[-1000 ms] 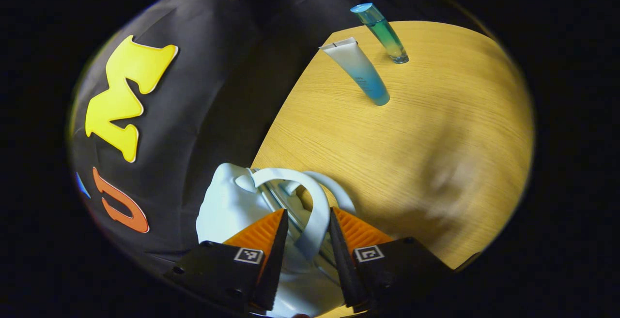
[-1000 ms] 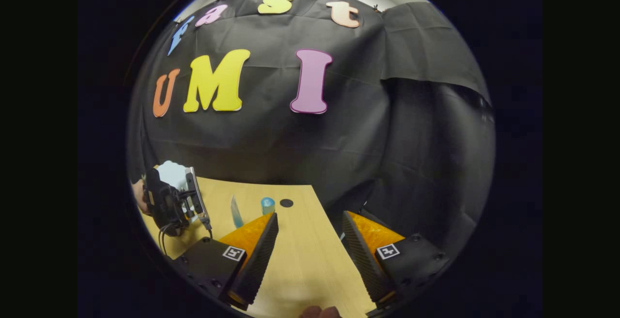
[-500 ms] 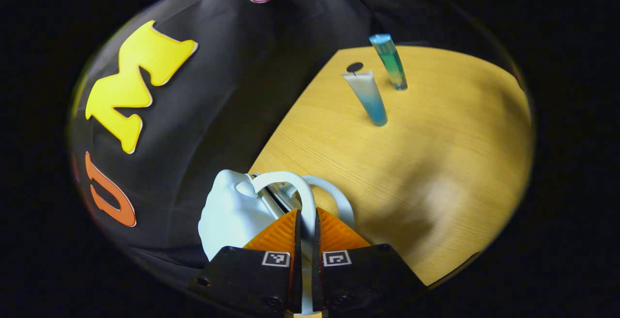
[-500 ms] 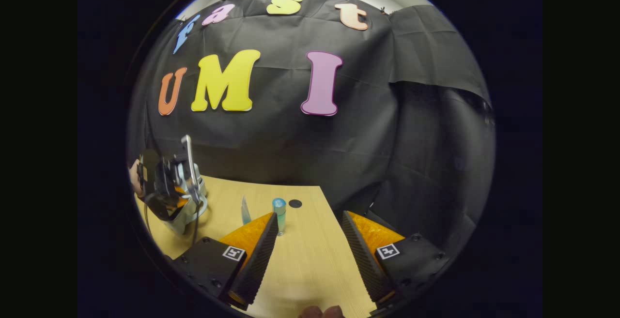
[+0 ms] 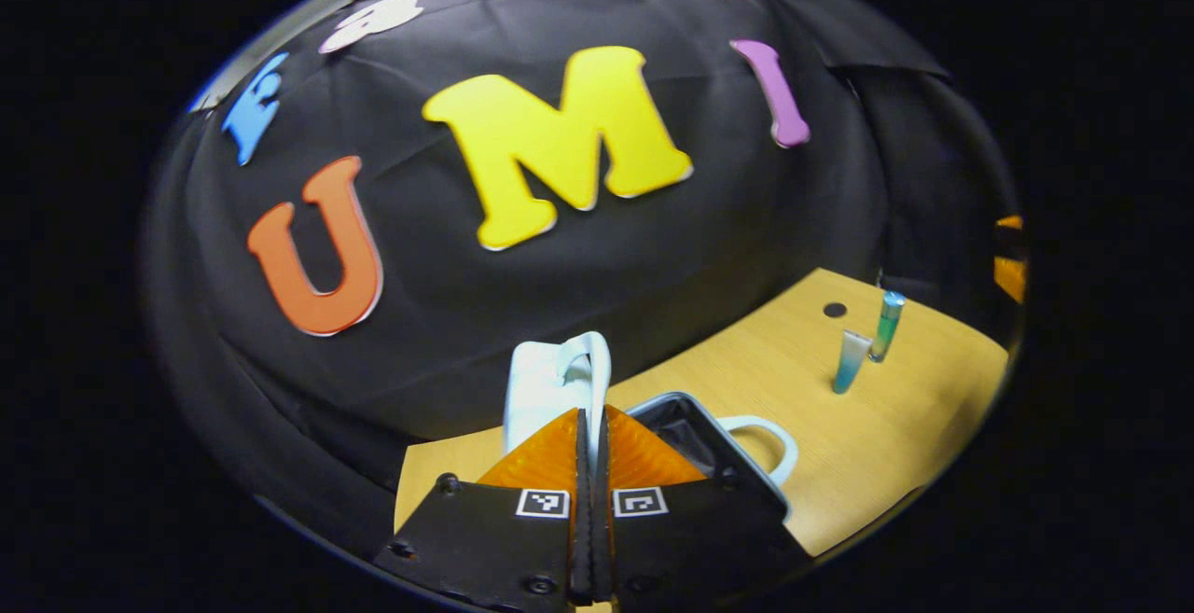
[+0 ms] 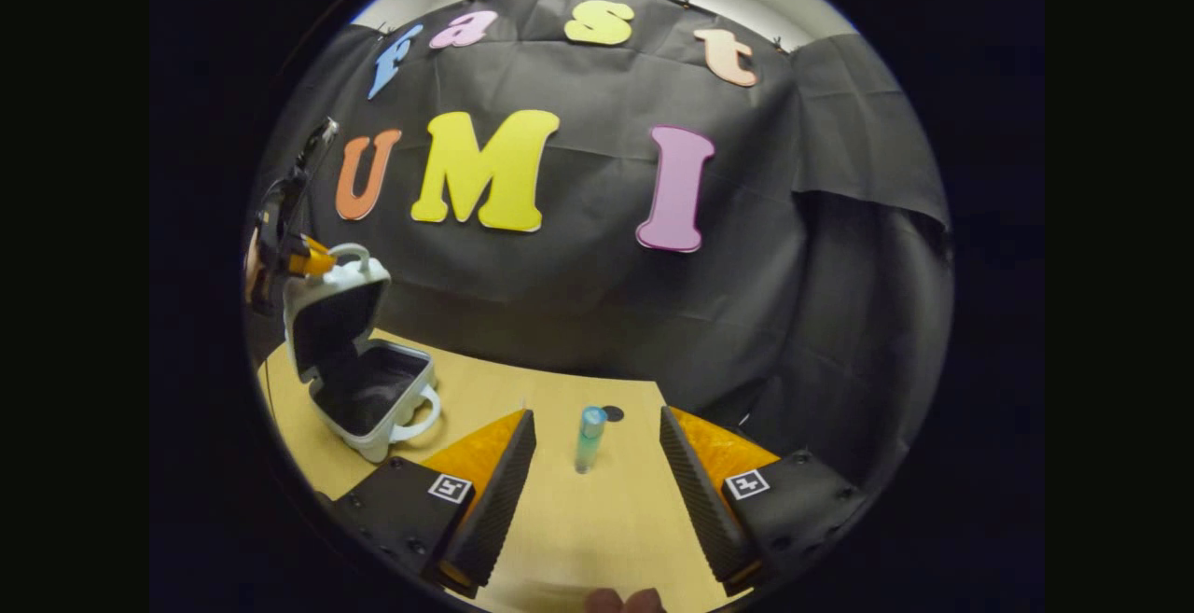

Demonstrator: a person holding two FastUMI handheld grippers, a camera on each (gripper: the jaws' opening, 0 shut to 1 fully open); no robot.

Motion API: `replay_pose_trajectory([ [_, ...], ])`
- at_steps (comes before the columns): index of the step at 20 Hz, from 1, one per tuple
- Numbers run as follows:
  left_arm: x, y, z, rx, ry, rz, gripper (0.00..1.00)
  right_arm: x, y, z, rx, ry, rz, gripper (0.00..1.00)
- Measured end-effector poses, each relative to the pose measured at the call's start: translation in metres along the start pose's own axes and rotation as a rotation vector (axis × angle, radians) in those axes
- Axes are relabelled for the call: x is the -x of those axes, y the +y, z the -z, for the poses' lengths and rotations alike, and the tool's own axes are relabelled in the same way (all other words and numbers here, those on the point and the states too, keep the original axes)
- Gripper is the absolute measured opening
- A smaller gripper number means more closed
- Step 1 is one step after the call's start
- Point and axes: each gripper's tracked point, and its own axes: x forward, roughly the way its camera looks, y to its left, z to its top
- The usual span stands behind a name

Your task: First open the suitcase, pack the skin care products into it, and then close the suitcase.

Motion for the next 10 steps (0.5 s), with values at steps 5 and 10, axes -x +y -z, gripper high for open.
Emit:
replay_pose_trajectory([
  [5, 0.012, 0.130, 0.062, 0.093, -0.027, -0.159, 0.03, -0.004, 0.037, -0.028, 0.016, -0.016, -0.042, 0.80],
  [10, -0.024, 0.211, 0.192, 0.458, 0.042, -0.212, 0.03, -0.008, 0.074, -0.031, 0.065, 0.002, -0.062, 0.80],
])
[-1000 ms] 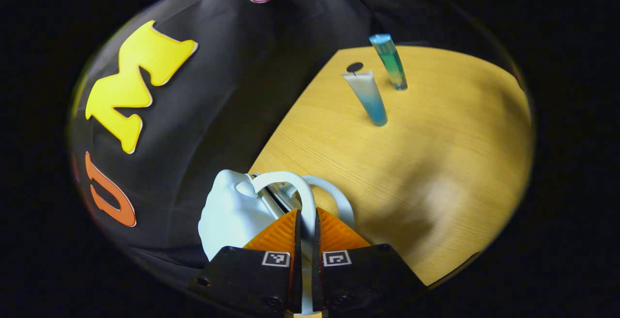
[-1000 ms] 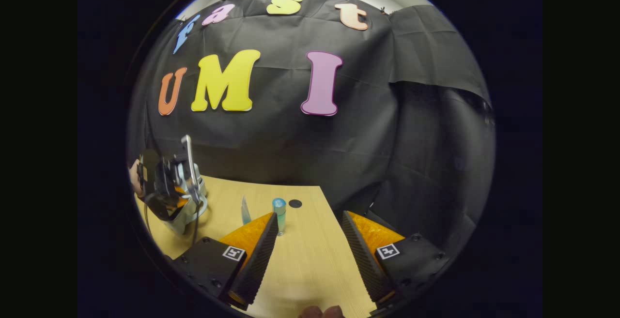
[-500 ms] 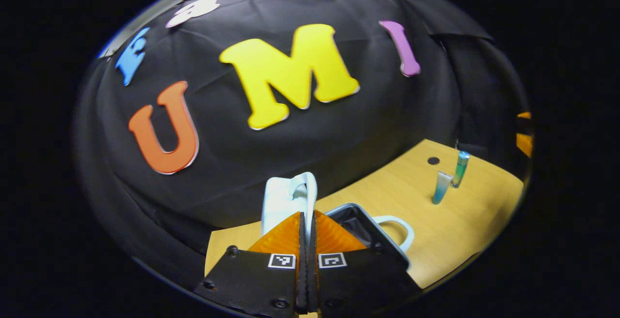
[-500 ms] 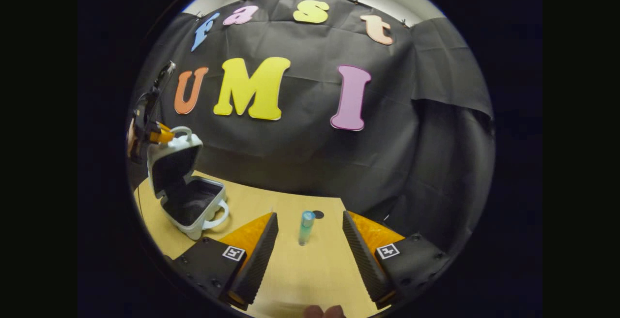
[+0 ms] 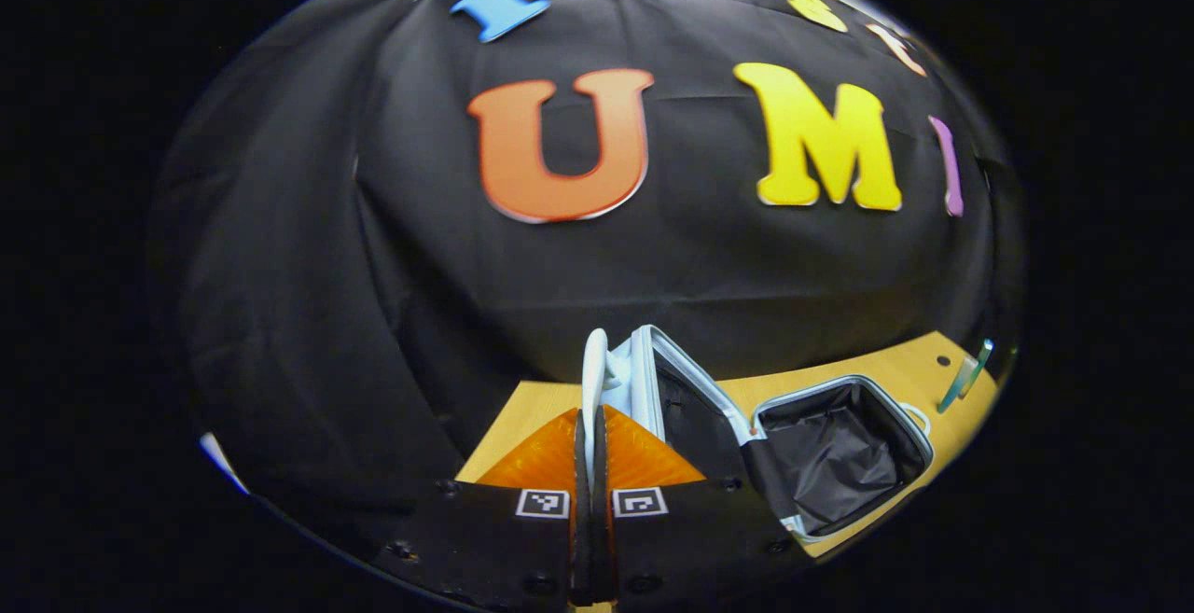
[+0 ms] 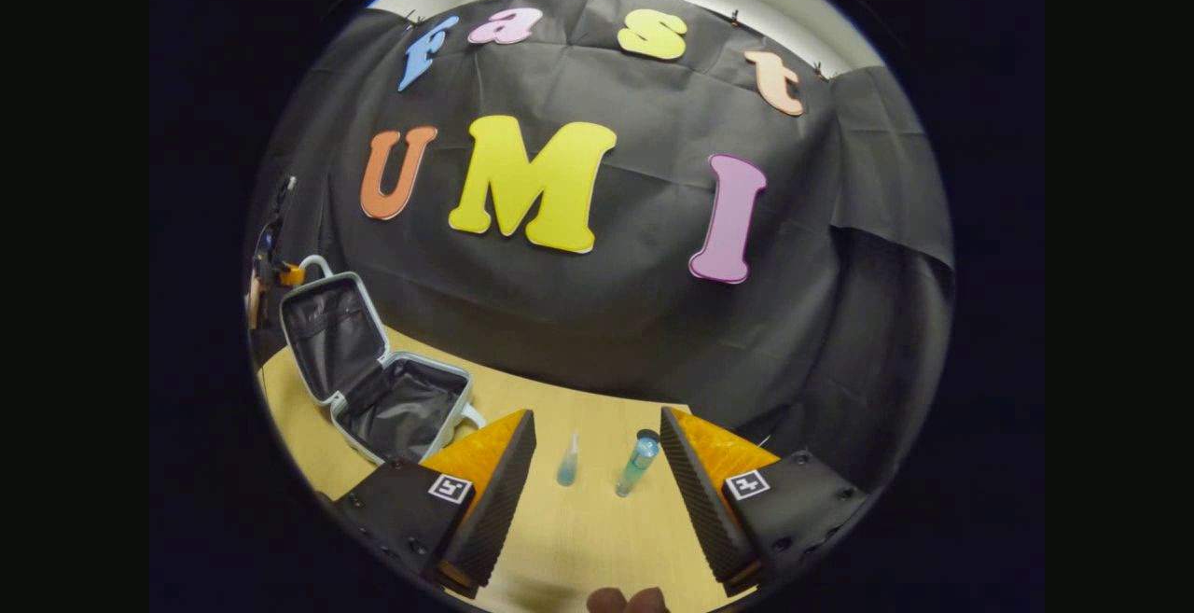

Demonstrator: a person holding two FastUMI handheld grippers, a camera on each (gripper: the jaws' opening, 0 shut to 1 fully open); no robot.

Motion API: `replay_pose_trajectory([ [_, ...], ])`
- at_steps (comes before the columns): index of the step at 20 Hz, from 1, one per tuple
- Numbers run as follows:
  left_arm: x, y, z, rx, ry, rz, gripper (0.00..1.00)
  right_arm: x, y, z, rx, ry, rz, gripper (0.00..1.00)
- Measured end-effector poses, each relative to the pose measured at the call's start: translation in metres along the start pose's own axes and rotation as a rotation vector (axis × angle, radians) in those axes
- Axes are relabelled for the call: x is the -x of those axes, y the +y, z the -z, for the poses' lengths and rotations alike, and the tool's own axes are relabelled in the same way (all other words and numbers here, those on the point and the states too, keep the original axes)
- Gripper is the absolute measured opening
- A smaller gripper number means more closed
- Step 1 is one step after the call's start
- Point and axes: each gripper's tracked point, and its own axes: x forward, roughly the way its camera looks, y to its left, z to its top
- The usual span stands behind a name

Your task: First open the suitcase, pack the skin care products into it, and then close the suitcase.

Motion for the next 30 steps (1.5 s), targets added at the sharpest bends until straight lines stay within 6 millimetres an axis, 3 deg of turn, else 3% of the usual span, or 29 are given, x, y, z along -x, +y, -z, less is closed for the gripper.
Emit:
replay_pose_trajectory([
  [2, -0.032, 0.024, 0.057, 0.125, 0.076, 0.012, 0.03, -0.002, 0.007, 0.006, 0.026, 0.023, -0.001, 0.80],
  [3, -0.041, 0.023, 0.083, 0.170, 0.108, 0.020, 0.03, -0.002, 0.009, 0.008, 0.035, 0.032, 0.000, 0.80],
  [6, -0.066, 0.019, 0.130, 0.228, 0.149, 0.042, 0.03, -0.003, 0.014, 0.016, 0.059, 0.058, 0.006, 0.80],
  [12, -0.076, 0.018, 0.164, 0.250, 0.215, 0.082, 0.03, -0.002, 0.019, 0.019, 0.072, 0.075, 0.004, 0.80],
  [16, -0.074, 0.024, 0.166, 0.259, 0.221, 0.067, 0.12, -0.004, 0.018, 0.026, 0.067, 0.086, -0.004, 0.80],
  [17, -0.070, 0.024, 0.162, 0.251, 0.219, 0.066, 0.23, -0.005, 0.017, 0.031, 0.058, 0.094, -0.008, 0.80],
  [18, -0.064, 0.023, 0.153, 0.242, 0.202, 0.077, 0.14, -0.005, 0.015, 0.038, 0.044, 0.101, -0.011, 0.80],
  [19, -0.059, 0.024, 0.141, 0.230, 0.174, 0.078, 0.29, -0.005, 0.012, 0.044, 0.030, 0.112, -0.009, 0.80],
  [22, -0.031, 0.019, 0.089, 0.191, 0.092, 0.036, 0.96, -0.008, 0.003, 0.065, -0.009, 0.145, -0.002, 0.80],
  [24, 0.000, -0.013, 0.030, 0.169, -0.047, 0.040, 0.97, -0.009, -0.006, 0.072, -0.034, 0.152, 0.004, 0.80],
  [26, 0.033, -0.059, -0.023, 0.124, -0.174, 0.040, 0.98, -0.010, -0.020, 0.074, -0.058, 0.143, 0.013, 0.80],
  [28, 0.055, -0.116, -0.039, 0.097, -0.208, 0.048, 0.97, -0.011, -0.036, 0.074, -0.086, 0.132, 0.030, 0.80],
  [30, 0.066, -0.175, -0.031, 0.091, -0.183, 0.034, 0.97, -0.009, -0.054, 0.078, -0.118, 0.128, 0.046, 0.80],
])
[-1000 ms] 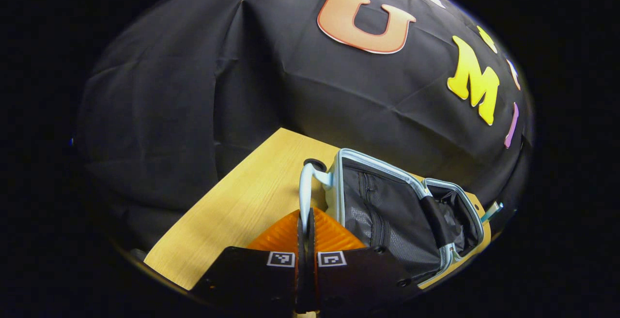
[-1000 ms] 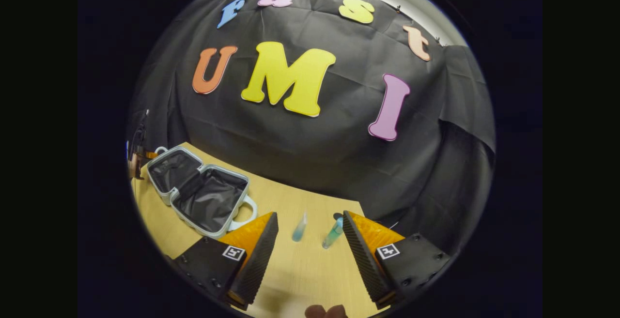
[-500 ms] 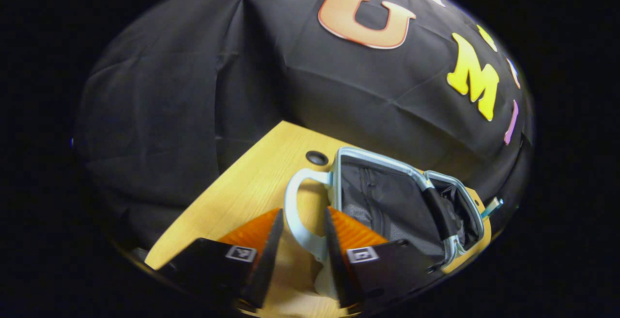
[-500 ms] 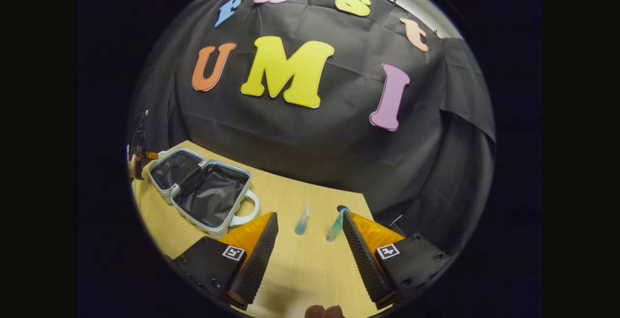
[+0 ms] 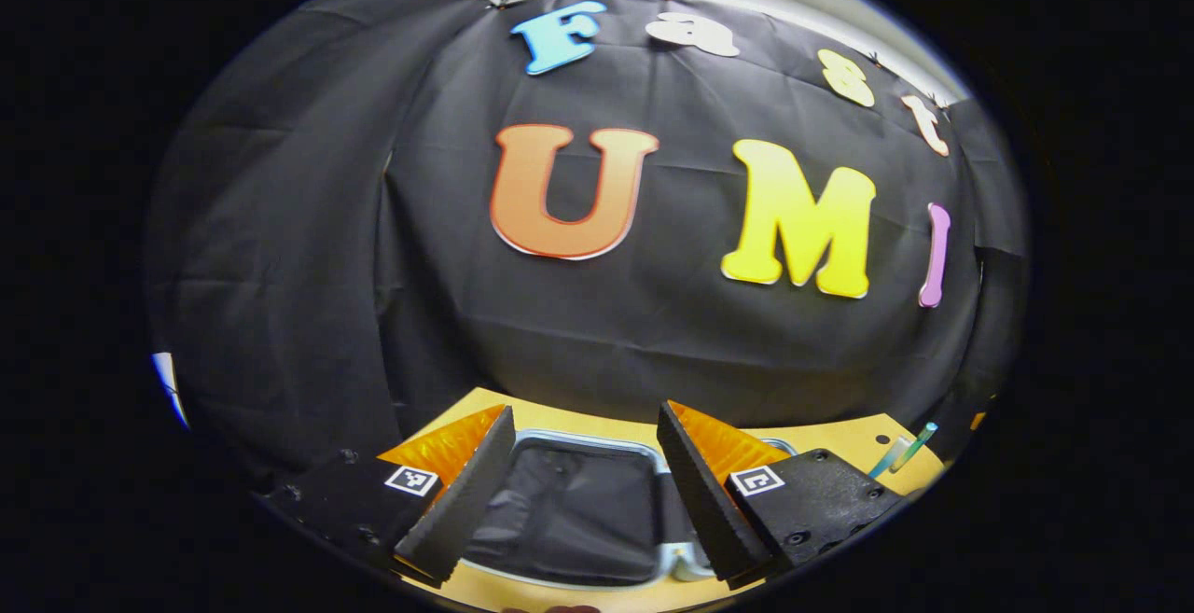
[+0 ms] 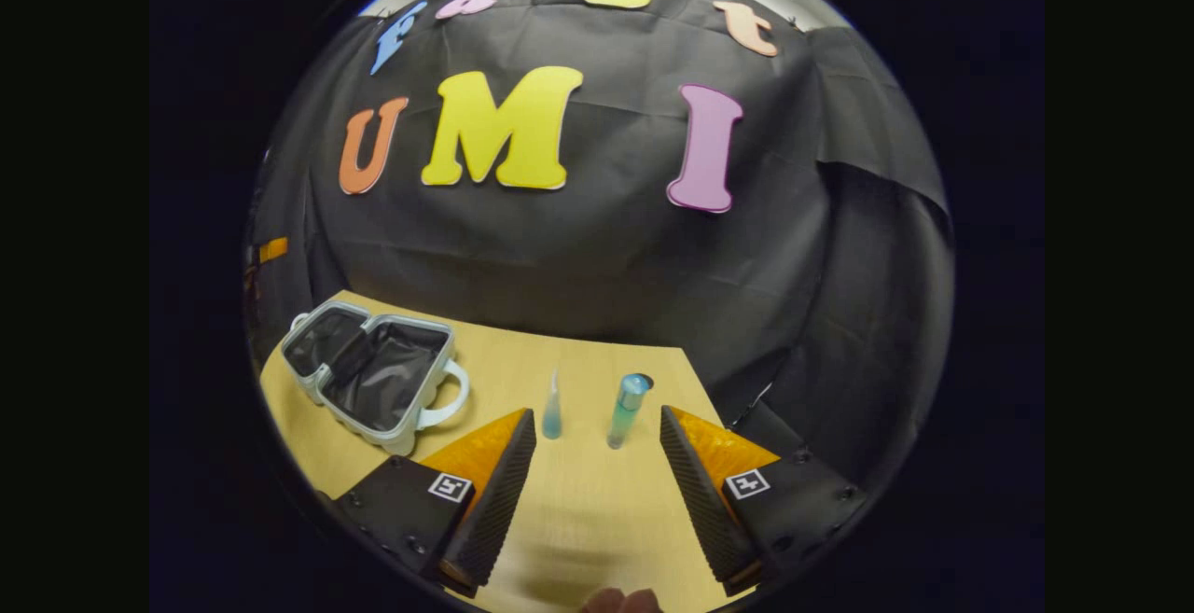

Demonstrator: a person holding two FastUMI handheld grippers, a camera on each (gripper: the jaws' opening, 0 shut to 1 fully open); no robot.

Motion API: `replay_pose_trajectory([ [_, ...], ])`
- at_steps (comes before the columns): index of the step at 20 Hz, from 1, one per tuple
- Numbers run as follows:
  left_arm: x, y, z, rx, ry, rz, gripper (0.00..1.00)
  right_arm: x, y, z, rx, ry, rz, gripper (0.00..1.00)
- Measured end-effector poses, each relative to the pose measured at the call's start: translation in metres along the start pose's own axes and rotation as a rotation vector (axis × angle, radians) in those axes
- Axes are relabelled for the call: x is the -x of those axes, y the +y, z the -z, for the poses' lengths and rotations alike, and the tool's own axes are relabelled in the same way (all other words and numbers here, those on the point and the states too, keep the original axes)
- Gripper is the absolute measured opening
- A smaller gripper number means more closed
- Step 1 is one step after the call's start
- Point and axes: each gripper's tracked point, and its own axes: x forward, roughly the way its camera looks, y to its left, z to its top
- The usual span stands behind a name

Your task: First open the suitcase, pack the skin care products into it, and then close the suitcase.

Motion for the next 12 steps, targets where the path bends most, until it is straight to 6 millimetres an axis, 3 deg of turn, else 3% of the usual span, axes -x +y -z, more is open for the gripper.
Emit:
replay_pose_trajectory([
  [5, 0.037, -0.136, 0.026, 0.003, -0.073, 0.065, 0.98, 0.008, -0.051, 0.012, 0.001, -0.011, 0.036, 0.80],
  [9, 0.049, -0.227, 0.067, -0.051, -0.014, 0.176, 0.98, 0.008, -0.085, 0.037, -0.023, 0.010, 0.053, 0.80],
  [12, 0.049, -0.292, 0.100, -0.072, 0.028, 0.247, 0.98, -0.003, -0.104, 0.057, -0.032, 0.027, 0.061, 0.80],
])
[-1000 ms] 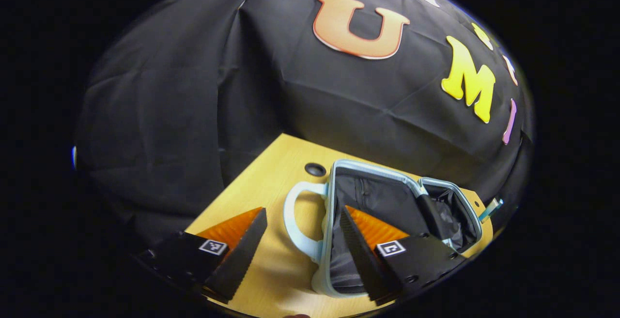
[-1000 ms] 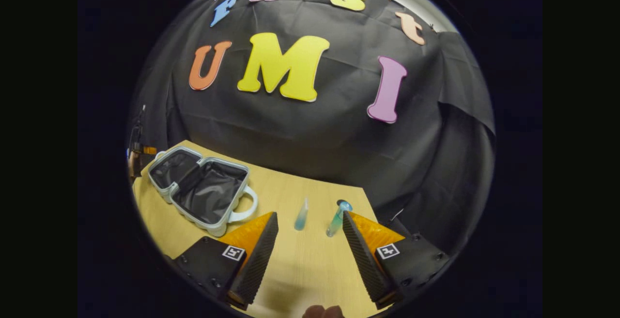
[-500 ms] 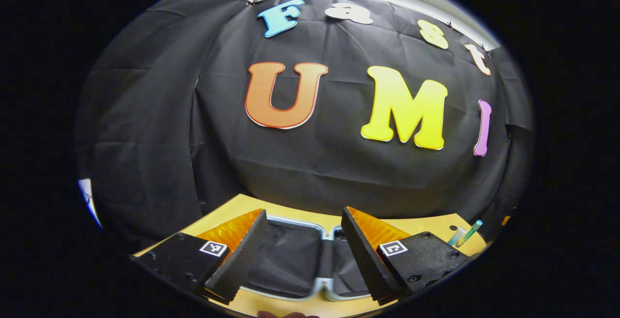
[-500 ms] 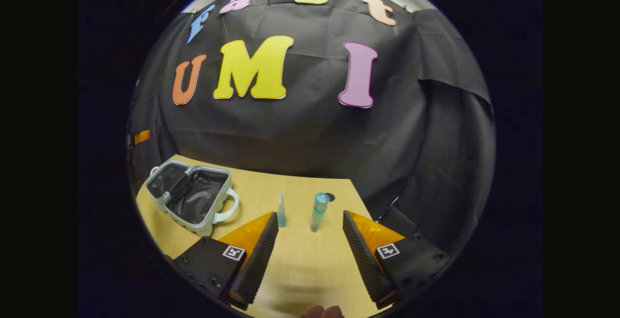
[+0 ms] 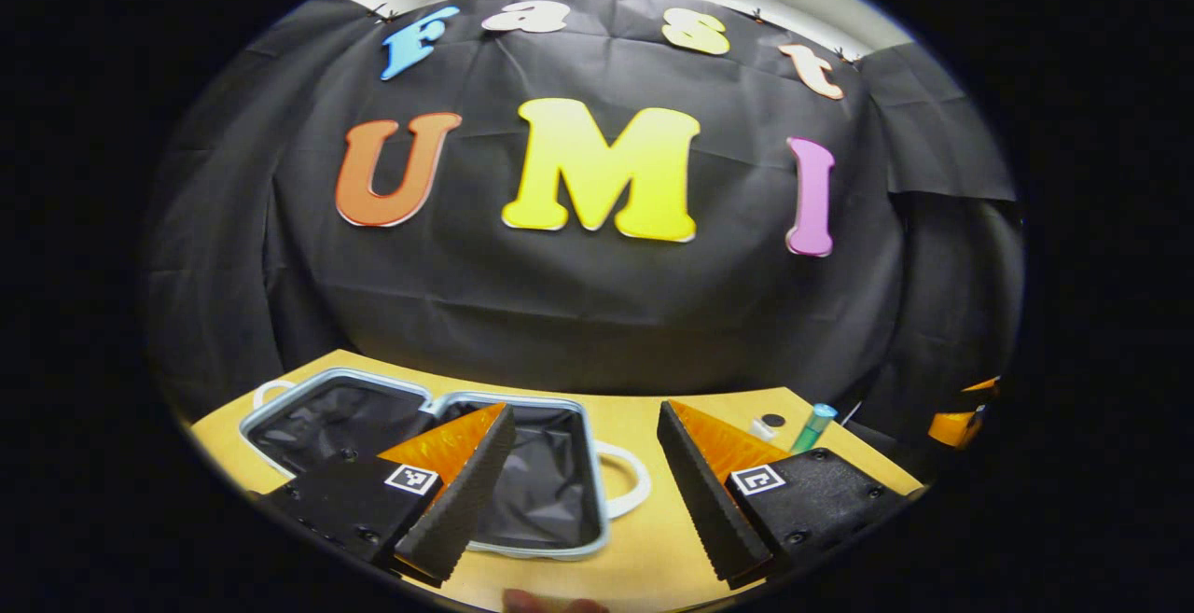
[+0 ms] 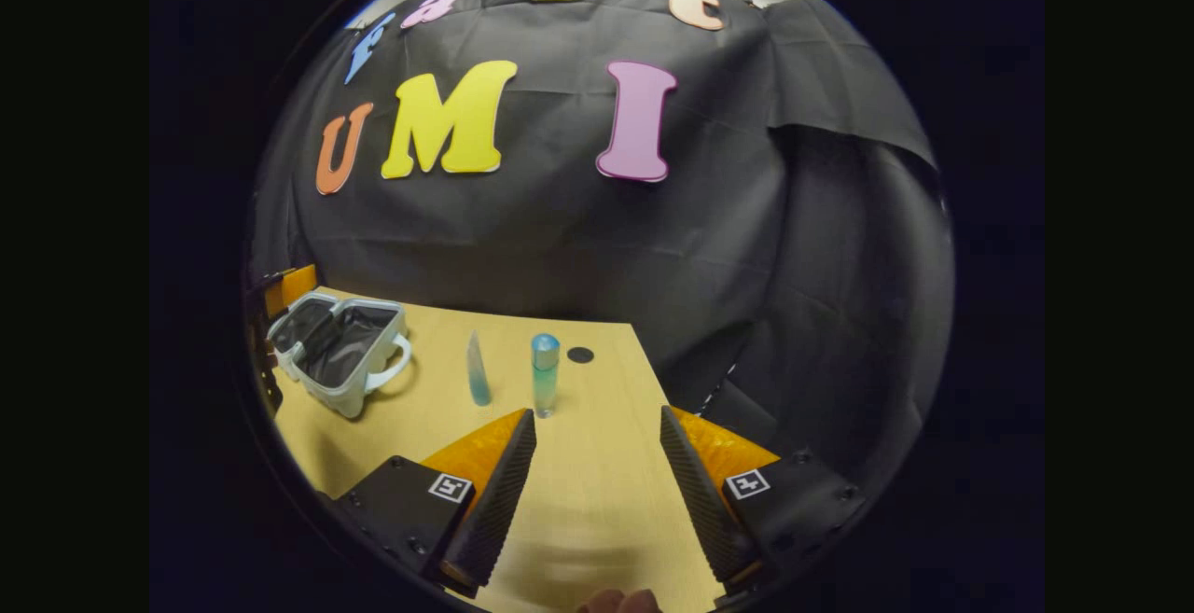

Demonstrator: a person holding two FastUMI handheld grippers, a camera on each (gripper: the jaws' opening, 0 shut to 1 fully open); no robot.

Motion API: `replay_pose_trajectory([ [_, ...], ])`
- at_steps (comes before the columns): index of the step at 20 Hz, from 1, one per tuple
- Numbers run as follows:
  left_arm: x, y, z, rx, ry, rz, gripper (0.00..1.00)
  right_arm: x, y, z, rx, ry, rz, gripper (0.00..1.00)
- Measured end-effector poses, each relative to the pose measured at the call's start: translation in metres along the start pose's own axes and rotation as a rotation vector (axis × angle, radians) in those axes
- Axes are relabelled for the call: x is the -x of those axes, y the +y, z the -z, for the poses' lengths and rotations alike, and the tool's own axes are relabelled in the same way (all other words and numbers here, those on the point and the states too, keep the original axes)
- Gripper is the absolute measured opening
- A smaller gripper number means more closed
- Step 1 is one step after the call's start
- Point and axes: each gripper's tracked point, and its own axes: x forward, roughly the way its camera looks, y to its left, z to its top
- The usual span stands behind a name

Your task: First open the suitcase, pack the skin care products into it, and then close the suitcase.

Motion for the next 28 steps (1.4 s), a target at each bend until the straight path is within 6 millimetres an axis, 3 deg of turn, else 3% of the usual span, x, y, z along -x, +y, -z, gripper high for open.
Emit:
replay_pose_trajectory([
  [3, -0.018, -0.070, 0.028, -0.041, 0.035, 0.111, 0.98, -0.025, -0.010, 0.013, -0.014, 0.032, -0.013, 0.80],
  [5, -0.037, -0.103, 0.048, -0.053, 0.069, 0.161, 0.98, -0.038, -0.016, 0.014, -0.027, 0.038, -0.017, 0.80],
  [9, -0.073, -0.142, 0.089, -0.080, 0.140, 0.204, 0.98, -0.054, -0.017, 0.025, -0.033, 0.076, -0.044, 0.79],
  [16, -0.129, -0.151, 0.164, -0.127, 0.287, 0.176, 0.98, -0.063, -0.027, 0.043, -0.007, 0.117, -0.048, 0.80],
  [22, -0.157, -0.151, 0.194, -0.124, 0.380, 0.129, 0.93, -0.077, -0.034, 0.055, -0.022, 0.161, -0.038, 0.80],
  [28, -0.165, -0.156, 0.203, -0.122, 0.444, 0.148, 0.51, -0.098, -0.022, 0.063, -0.007, 0.186, -0.066, 0.80],
])
